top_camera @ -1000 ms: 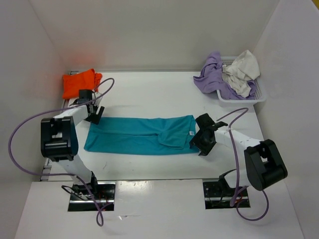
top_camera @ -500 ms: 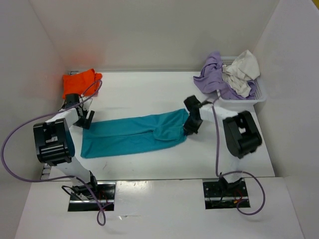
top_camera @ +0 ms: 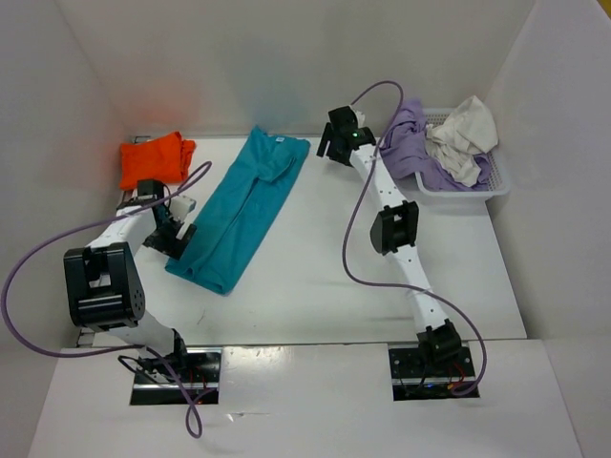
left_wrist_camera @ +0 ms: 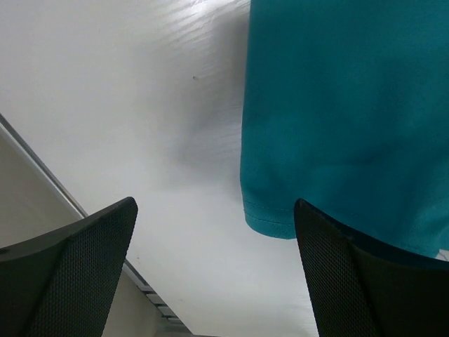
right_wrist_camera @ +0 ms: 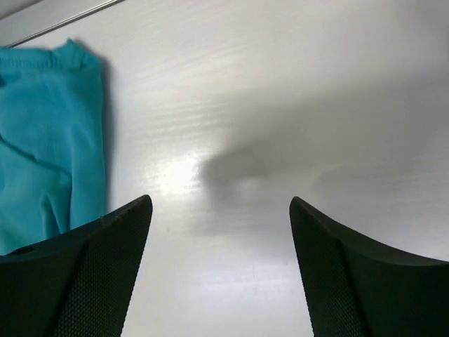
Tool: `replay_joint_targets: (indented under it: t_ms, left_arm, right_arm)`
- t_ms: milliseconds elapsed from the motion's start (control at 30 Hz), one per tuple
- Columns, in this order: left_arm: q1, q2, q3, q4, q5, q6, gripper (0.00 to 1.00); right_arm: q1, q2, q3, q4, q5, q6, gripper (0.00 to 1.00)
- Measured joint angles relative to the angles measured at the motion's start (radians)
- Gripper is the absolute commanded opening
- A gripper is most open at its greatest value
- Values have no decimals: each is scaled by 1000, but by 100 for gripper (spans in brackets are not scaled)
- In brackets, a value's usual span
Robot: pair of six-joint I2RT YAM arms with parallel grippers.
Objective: Fold and stack the t-shirts
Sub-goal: Rotate the tshirt 90 degrees
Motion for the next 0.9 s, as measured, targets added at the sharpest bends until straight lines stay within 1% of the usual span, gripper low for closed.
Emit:
replay_joint_targets:
  t_ms: [67, 100, 133, 267, 333, 367, 433, 500, 567, 667, 733, 800, 900]
  left_arm:
    - [-21, -11, 11, -12, 2, 0, 99]
    - [-24, -14, 15, -12, 2, 0, 99]
    - [-23, -16, 16, -12, 2, 0, 99]
    - [-23, -18, 13, -11, -1, -1, 100]
    - [-23, -31, -3, 2, -2, -1, 100]
    - [-23, -38, -14, 5, -2, 0, 100]
    - [-23, -60, -43, 15, -3, -2, 100]
    - [-23, -75, -65, 19, -4, -4, 100]
    - [-23, -83, -77, 22, -5, -5, 100]
    - [-23, -94, -90, 32, -5, -12, 100]
    - [-23, -108, -100, 38, -5, -26, 100]
    - [-23, -131, -109, 43, -9, -31, 100]
    - [-10, -175, -117, 47, -7, -53, 100]
  right_arm:
    - [2, -36, 7, -58, 6, -22, 85]
    - [6, -66, 0, -85, 13, -31, 88]
    - [13, -108, -26, -105, 24, -39, 88]
    - [82, -370, -241, -141, 66, -71, 89]
    - [146, -538, -412, -127, 87, -77, 89]
    - [191, -638, -542, -104, 98, -77, 89]
    - [314, -800, -771, -47, 97, -72, 83]
    - [451, -900, -965, 34, 42, -40, 80]
    - [589, -895, -1048, 85, -43, 15, 78]
    - [711, -792, -1072, 143, -151, 83, 77]
    - [746, -704, -1064, 157, -201, 115, 77]
    - [752, -639, -1060, 159, -232, 146, 75]
    - [737, -600, -1095, 189, -278, 205, 75]
